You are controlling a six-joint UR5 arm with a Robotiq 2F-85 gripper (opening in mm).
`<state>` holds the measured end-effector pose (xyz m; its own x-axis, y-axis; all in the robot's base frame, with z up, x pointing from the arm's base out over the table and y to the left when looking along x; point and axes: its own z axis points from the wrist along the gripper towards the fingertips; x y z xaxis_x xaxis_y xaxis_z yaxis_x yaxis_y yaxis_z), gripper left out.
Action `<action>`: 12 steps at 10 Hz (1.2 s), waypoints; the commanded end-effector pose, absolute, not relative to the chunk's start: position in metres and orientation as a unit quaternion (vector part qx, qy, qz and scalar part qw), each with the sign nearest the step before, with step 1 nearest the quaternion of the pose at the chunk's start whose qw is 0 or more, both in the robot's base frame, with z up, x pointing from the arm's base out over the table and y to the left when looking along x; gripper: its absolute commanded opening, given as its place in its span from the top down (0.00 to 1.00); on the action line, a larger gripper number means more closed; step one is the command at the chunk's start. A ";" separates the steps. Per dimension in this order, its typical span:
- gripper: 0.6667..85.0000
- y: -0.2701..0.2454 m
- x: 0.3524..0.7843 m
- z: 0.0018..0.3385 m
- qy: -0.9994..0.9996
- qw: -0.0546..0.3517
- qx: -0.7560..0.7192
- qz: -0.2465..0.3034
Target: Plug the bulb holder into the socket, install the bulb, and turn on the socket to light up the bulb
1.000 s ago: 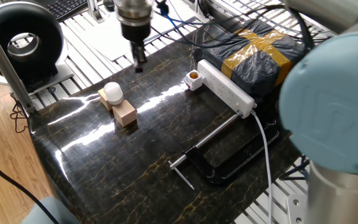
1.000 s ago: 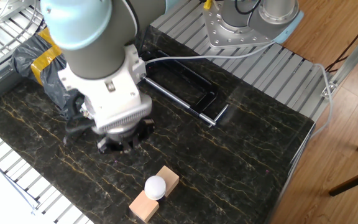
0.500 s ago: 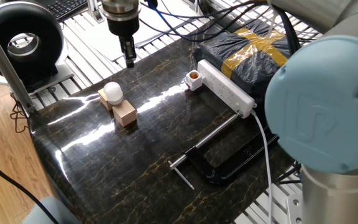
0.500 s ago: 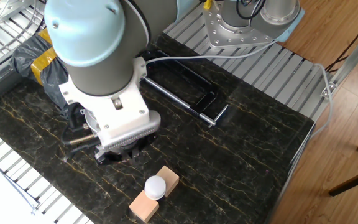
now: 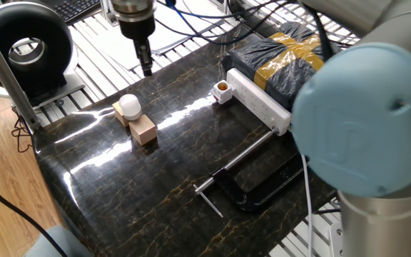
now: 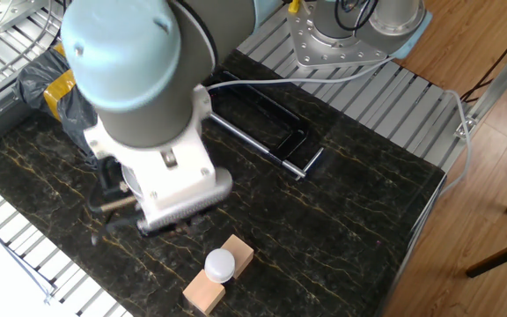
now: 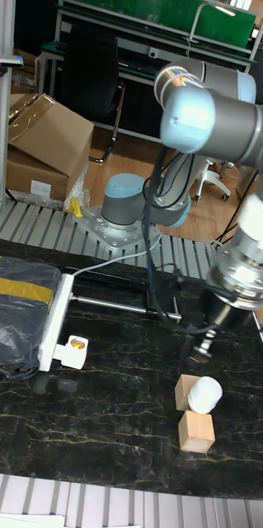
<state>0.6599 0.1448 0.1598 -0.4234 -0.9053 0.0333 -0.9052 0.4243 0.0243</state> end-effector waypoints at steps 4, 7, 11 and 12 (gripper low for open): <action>0.45 0.186 0.671 0.148 -0.816 -0.006 0.579 0.004; 0.43 0.200 0.668 0.141 -0.801 0.005 0.599 -0.011; 0.40 0.197 0.675 0.137 -0.768 0.016 0.640 0.019; 0.38 0.198 0.677 0.136 -0.765 0.012 0.644 0.020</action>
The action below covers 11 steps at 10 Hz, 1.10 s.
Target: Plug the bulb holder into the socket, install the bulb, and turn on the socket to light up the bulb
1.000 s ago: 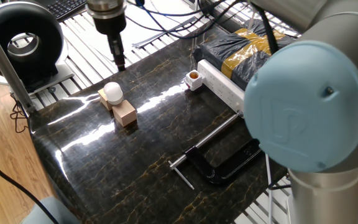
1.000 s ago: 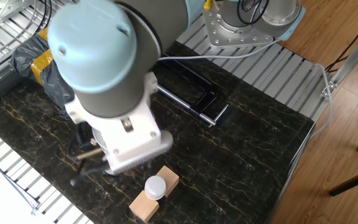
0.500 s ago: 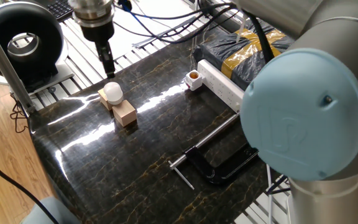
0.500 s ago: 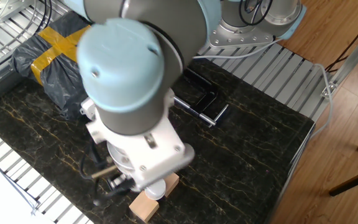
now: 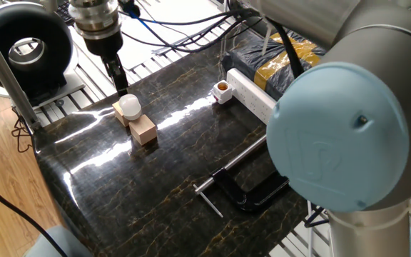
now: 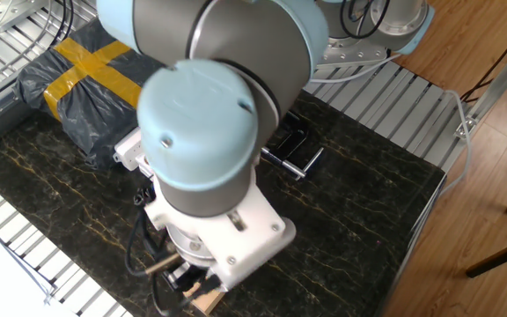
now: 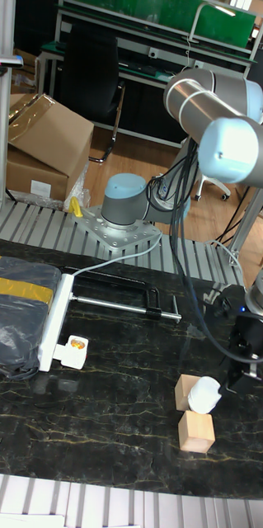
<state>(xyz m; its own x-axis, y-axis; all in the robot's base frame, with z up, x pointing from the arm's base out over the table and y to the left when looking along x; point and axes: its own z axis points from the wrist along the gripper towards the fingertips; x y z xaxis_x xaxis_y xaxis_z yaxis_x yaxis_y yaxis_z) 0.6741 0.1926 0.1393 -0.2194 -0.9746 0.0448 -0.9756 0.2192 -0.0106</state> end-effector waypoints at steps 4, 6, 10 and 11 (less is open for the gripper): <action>0.37 0.195 0.680 0.124 -0.753 0.010 0.658 0.017; 0.35 0.196 0.679 0.127 -0.751 0.012 0.660 0.016; 0.34 0.193 0.682 0.122 -0.741 0.013 0.671 0.022; 0.34 0.192 0.679 0.121 -0.737 0.020 0.676 0.022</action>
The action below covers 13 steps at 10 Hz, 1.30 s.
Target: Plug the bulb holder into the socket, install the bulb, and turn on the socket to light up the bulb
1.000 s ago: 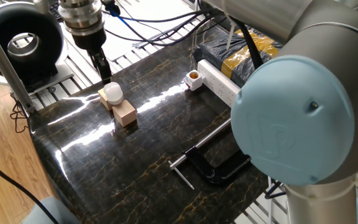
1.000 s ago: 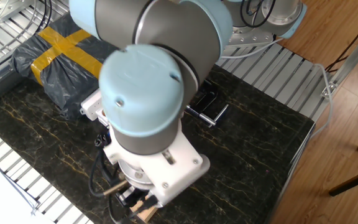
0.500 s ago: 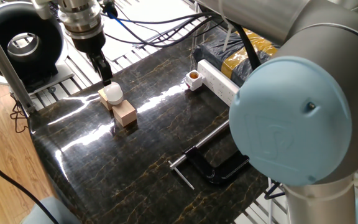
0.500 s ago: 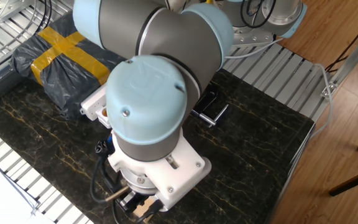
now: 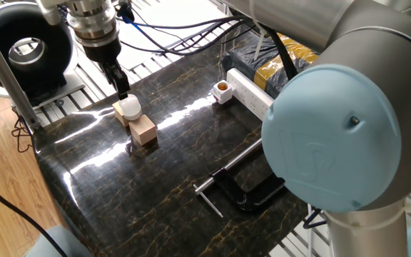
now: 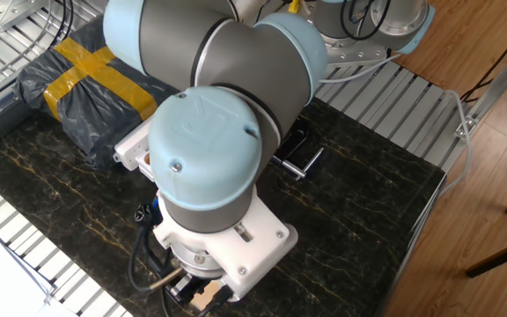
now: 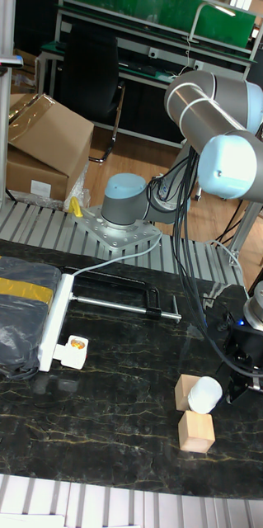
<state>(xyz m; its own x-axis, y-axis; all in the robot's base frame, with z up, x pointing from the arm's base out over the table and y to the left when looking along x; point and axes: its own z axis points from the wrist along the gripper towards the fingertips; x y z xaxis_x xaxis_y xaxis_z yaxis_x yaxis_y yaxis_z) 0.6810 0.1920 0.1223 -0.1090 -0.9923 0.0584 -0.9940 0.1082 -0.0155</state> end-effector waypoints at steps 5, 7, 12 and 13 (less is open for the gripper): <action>0.33 0.197 0.655 0.110 -0.730 0.034 0.682 0.012; 0.33 0.192 0.658 0.107 -0.727 0.029 0.686 0.018; 0.33 0.192 0.662 0.099 -0.722 0.022 0.692 0.022; 0.33 0.191 0.663 0.097 -0.721 0.021 0.692 0.022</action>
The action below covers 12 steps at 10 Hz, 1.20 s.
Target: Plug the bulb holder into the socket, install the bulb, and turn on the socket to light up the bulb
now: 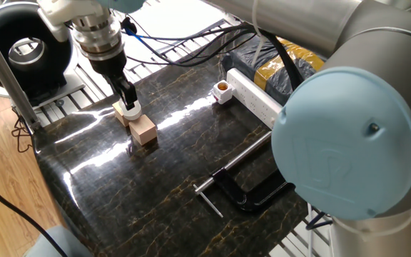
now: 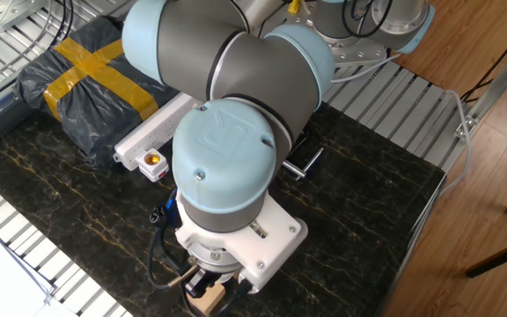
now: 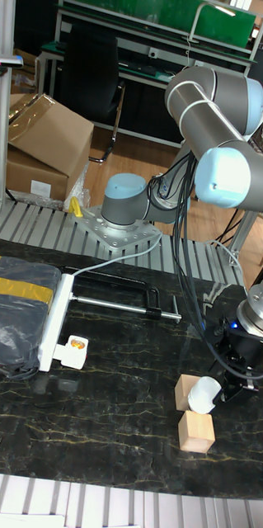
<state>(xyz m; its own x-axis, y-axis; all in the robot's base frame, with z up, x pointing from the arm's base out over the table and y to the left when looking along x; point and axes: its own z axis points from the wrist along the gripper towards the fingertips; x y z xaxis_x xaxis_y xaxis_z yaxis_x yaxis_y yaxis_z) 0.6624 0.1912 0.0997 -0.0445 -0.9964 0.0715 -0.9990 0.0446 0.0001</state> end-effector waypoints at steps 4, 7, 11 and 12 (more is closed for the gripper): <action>0.36 0.190 0.666 0.091 -0.718 0.021 0.695 0.028; 0.37 0.192 0.665 0.089 -0.715 0.019 0.698 0.022; 0.39 0.193 0.661 0.090 -0.712 0.023 0.702 0.016; 0.42 0.194 0.660 0.090 -0.713 0.023 0.701 0.015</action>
